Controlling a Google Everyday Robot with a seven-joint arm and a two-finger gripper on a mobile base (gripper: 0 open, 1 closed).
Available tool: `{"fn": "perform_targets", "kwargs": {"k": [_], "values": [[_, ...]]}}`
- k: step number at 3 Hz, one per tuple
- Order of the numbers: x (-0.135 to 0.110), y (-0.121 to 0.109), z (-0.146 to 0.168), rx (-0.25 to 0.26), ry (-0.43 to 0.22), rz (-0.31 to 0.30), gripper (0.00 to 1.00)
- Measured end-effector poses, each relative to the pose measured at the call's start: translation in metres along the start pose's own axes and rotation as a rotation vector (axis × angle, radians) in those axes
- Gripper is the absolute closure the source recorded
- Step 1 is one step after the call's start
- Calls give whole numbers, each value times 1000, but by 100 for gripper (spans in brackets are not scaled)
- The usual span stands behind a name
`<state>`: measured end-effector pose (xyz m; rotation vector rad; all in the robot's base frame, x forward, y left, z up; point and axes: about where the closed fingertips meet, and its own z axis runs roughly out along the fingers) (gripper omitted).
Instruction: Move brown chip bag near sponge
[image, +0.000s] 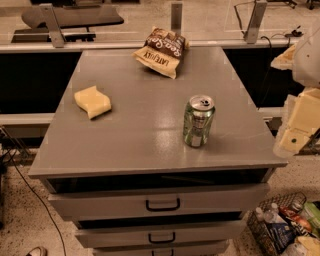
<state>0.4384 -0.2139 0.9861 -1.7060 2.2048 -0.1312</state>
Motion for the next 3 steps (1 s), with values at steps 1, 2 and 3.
{"fn": "perform_targets", "kwargs": {"k": [1,2,3], "values": [[-2,-3,1,3,-6,1,0],[-24,-37,16,21,-62,19,0],[-60,-87,34,57,-135,31,0]]}}
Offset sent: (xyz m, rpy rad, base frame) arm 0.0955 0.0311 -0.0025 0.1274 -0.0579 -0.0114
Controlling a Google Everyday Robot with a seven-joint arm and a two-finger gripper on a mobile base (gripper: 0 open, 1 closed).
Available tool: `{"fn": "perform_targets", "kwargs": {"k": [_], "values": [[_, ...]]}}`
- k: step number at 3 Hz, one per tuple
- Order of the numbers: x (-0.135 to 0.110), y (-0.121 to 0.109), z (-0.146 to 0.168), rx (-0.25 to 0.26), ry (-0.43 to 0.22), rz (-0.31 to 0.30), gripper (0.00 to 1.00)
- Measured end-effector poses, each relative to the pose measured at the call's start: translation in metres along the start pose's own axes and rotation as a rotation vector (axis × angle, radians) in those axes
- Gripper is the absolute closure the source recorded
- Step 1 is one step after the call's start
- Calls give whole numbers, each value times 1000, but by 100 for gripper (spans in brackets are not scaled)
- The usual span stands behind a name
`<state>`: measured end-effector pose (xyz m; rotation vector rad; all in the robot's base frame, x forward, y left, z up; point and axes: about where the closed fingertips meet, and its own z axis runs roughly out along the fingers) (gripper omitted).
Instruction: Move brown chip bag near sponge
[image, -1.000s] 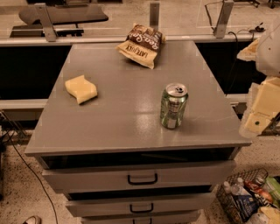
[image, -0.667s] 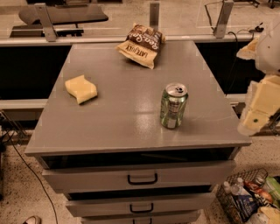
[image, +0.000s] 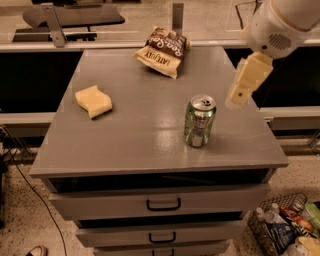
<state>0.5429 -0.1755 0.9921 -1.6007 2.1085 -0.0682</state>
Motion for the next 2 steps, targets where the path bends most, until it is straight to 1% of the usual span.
{"fn": "perform_targets", "kwargs": {"k": [1,2], "values": [[-43,-53,19,58,-87,26,0],[-43,-53,19,58,-87,26,0]]}}
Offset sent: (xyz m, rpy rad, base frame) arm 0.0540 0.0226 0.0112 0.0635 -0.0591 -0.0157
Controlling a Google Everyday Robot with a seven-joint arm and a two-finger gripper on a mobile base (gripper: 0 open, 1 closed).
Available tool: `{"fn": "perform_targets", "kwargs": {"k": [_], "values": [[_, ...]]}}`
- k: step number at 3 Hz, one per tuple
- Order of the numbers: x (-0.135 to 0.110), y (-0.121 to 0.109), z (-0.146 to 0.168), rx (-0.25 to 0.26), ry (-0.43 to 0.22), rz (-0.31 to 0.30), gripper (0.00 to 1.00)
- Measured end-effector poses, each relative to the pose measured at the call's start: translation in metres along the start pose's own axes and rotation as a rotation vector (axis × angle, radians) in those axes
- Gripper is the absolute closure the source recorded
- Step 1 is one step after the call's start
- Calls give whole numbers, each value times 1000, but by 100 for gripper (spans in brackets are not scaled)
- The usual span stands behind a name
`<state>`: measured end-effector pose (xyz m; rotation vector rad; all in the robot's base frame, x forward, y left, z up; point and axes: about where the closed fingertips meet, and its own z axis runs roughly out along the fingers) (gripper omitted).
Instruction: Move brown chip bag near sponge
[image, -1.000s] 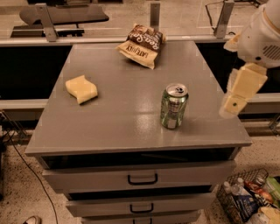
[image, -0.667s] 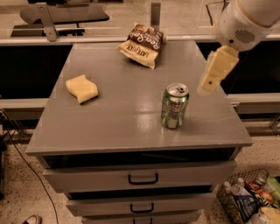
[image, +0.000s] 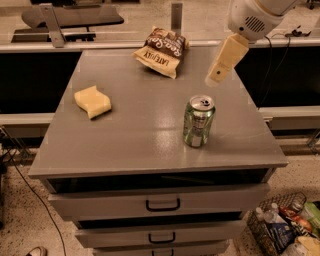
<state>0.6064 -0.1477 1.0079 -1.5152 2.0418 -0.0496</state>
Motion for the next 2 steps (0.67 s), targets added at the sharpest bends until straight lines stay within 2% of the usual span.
{"fn": "perform_targets", "kwargs": {"k": [1,2], "values": [[-8,-7,6,20,-32,14,0],[-34,-38,55,88,-128,84,0]]}}
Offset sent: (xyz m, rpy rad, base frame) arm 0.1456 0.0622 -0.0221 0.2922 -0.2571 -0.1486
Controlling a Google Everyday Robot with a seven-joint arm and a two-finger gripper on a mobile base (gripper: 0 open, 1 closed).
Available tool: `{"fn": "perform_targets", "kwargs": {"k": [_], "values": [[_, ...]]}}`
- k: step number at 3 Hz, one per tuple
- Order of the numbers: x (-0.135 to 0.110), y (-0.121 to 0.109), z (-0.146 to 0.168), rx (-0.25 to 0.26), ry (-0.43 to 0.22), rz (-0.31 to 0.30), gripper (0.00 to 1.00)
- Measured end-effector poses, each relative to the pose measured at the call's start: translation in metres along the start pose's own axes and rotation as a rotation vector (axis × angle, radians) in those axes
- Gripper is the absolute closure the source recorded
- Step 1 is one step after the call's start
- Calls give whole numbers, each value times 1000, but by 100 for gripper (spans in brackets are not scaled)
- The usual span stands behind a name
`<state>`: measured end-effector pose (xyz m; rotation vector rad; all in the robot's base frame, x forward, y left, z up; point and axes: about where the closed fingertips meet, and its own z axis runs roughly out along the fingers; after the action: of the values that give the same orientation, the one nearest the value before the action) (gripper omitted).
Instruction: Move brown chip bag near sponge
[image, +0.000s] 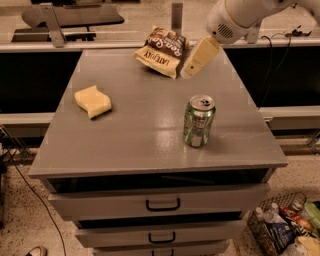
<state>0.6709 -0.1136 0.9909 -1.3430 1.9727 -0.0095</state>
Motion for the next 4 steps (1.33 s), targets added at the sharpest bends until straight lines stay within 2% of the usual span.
{"fn": "perform_targets", "kwargs": {"k": [1,2,3,4], "values": [[-20,-40,53,89,-72,43,0],[-25,-78,95,153,-101,74,0],[-15,-122,115,216,-123,114,0],[-4,-136,122,228,-133,138,0]]}}
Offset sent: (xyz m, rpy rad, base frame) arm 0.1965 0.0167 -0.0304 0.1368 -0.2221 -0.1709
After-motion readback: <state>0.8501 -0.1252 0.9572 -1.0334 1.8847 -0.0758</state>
